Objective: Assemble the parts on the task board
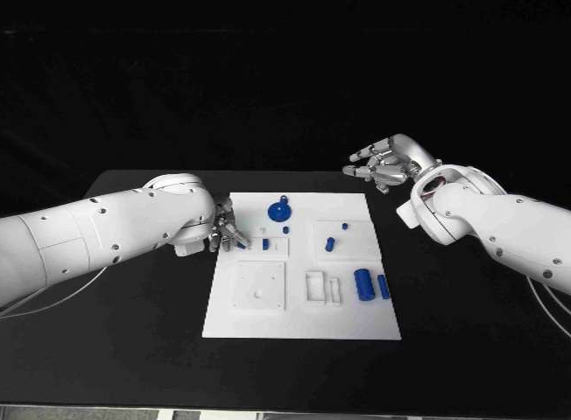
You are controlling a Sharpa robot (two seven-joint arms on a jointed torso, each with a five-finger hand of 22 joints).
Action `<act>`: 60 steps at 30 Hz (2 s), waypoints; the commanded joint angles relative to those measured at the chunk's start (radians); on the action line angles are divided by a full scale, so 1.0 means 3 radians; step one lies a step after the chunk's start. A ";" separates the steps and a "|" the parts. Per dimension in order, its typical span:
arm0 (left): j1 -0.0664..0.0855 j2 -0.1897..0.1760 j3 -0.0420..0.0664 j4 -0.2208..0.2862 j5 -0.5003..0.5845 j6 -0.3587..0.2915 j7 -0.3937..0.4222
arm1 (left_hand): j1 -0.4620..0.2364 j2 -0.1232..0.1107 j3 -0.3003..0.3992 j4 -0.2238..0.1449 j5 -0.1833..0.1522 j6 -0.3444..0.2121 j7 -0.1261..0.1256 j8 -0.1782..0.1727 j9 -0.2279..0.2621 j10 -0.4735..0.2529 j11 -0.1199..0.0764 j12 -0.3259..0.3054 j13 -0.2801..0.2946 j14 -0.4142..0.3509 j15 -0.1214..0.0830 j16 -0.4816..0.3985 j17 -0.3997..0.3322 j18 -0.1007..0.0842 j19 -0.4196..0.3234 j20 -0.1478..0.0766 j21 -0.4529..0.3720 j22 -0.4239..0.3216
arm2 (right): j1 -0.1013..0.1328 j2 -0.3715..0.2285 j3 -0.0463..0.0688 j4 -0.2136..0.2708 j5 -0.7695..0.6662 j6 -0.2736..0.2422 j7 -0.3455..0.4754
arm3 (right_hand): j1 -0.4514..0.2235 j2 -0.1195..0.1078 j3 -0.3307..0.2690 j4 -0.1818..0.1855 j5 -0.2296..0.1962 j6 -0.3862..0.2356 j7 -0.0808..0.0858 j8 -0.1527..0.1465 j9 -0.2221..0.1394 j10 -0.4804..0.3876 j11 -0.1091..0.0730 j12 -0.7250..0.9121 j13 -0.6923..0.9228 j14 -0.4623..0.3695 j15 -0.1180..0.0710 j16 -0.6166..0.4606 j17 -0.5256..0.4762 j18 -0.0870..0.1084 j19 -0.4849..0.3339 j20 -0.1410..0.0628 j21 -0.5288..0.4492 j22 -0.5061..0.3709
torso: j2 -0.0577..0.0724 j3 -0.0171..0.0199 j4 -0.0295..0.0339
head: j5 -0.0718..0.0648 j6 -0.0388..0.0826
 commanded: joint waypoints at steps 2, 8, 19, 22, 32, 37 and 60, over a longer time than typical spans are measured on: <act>-0.0043 0.0009 -0.0024 -0.0002 0.0053 0.0100 -0.0006 | 0.0076 0.0047 0.0012 -0.0059 0.0098 -0.0044 0.0005 -0.0010 0.0000 0.0109 0.0002 0.0009 0.0002 0.0007 -0.0002 0.0023 0.0005 -0.0025 0.0018 -0.0005 -0.0001 0.0069 | -0.0003 0.0003 0.0002 0.0003 -0.0017 0.0035 0.0034 | -0.0004 0.0011 0.0010 0.0003 0.0021 -0.0019 0.0001 -0.0004 0.0001 0.0017 0.0005 -0.0003 -0.0003 0.0009 -0.0014 0.0001 -0.0003 0.0024 0.0161 -0.0026 -0.0005 0.0202 | 0.0001 0.0001 0.0000 | 0.0006 -0.0005; -0.0046 -0.0003 -0.0024 -0.0019 0.0159 0.0095 -0.0011 | 0.0154 0.0125 0.0053 -0.0170 0.0321 -0.0107 0.0024 -0.0014 -0.0017 0.0113 0.0002 0.0005 0.0000 0.0013 -0.0002 0.0034 0.0011 -0.0025 0.0012 -0.0009 0.0020 0.0072 | -0.0007 0.0001 0.0002 0.0004 -0.0016 0.0034 0.0036 | -0.0004 0.0011 0.0010 0.0003 0.0021 -0.0019 0.0001 -0.0004 0.0001 0.0017 0.0005 -0.0003 -0.0003 0.0009 -0.0014 0.0001 -0.0003 0.0024 0.0161 -0.0026 -0.0005 0.0202 | -0.0004 -0.0002 0.0005 | 0.0013 -0.0006; -0.0050 -0.0022 -0.0024 -0.0040 0.0387 0.0014 0.0017 | 0.0203 0.0224 0.0115 -0.0410 0.0469 -0.0098 0.0031 -0.0006 -0.0015 0.0125 0.0000 0.0027 0.0004 0.0029 -0.0009 0.0065 0.0030 -0.0025 -0.0011 -0.0024 0.0111 0.0078 | -0.0013 0.0002 0.0002 0.0005 -0.0009 0.0028 0.0042 | -0.0004 0.0011 0.0010 0.0003 0.0021 -0.0019 0.0001 -0.0004 0.0001 0.0017 0.0005 -0.0003 -0.0003 0.0009 -0.0014 0.0001 -0.0003 0.0024 0.0161 -0.0026 -0.0005 0.0202 | -0.0002 -0.0004 0.0000 | 0.0035 0.0011; -0.0050 -0.0030 -0.0024 -0.0044 0.0442 -0.0060 0.0036 | 0.0203 0.0237 0.0118 -0.0493 0.0496 -0.0051 0.0020 0.0003 -0.0011 0.0132 -0.0005 0.0054 0.0009 0.0038 -0.0017 0.0080 0.0040 -0.0025 -0.0020 -0.0032 0.0160 0.0079 | -0.0015 0.0003 0.0002 0.0004 -0.0008 0.0027 0.0044 | -0.0006 0.0015 0.0008 -0.0001 0.0027 -0.0013 -0.0001 -0.0004 0.0001 0.0019 0.0004 -0.0001 -0.0002 0.0010 -0.0015 0.0002 -0.0003 0.0023 0.0161 -0.0027 -0.0002 0.0203 | -0.0003 -0.0003 -0.0001 | 0.0044 0.0015; -0.0054 -0.0065 -0.0024 -0.0058 0.0626 -0.0379 0.0137 | 0.0127 -0.0025 0.0896 -0.0676 -0.0014 0.0293 -0.0065 0.0067 0.0217 0.0154 -0.0041 0.0349 -0.0001 0.0158 -0.0060 0.0153 0.0124 -0.0002 -0.0049 -0.0074 0.0430 0.0081 | -0.0020 0.0005 0.0002 0.0003 -0.0006 0.0024 0.0046 | -0.0006 0.0015 0.0008 -0.0001 0.0027 -0.0013 -0.0001 -0.0004 0.0001 0.0019 0.0004 -0.0001 -0.0002 0.0010 -0.0015 0.0002 -0.0003 0.0023 0.0161 -0.0027 -0.0002 0.0203 | -0.0001 -0.0002 0.0003 | 0.0043 0.0024; -0.0057 -0.0100 -0.0023 -0.0050 0.0761 -0.0500 0.0187 | 0.0074 -0.0157 0.1149 -0.0610 0.0028 0.0336 -0.0087 0.0054 0.0391 0.0156 -0.0054 0.0408 -0.0030 0.0174 -0.0065 0.0153 0.0172 0.0009 -0.0078 -0.0076 0.0529 0.0077 | -0.0023 0.0005 0.0002 0.0001 -0.0003 0.0026 0.0047 | -0.0006 0.0015 0.0008 -0.0001 0.0027 -0.0013 -0.0001 -0.0004 0.0001 0.0019 0.0004 -0.0001 -0.0002 0.0010 -0.0015 0.0002 -0.0003 0.0023 0.0161 -0.0027 -0.0002 0.0203 | 0.0003 -0.0002 -0.0002 | 0.0046 0.0033; -0.0057 -0.0351 -0.0004 0.0099 0.1663 -0.0614 0.0594 | 0.0042 -0.0247 0.1316 -0.0606 0.0091 0.0386 -0.0109 0.0006 0.0703 0.0160 -0.0074 0.0498 -0.0052 0.0217 -0.0088 0.0137 0.0239 0.0009 -0.0098 -0.0100 0.0644 0.0072 | -0.0048 0.0003 0.0002 0.0010 0.0007 0.0019 0.0080 | 0.0026 0.0030 0.0018 -0.0036 0.0020 -0.0009 0.0000 -0.0004 0.0000 0.0020 0.0002 -0.0001 -0.0001 0.0011 -0.0016 0.0002 -0.0003 0.0022 0.0161 -0.0028 0.0011 0.0206 | -0.0002 -0.0003 0.0006 | 0.0064 0.0062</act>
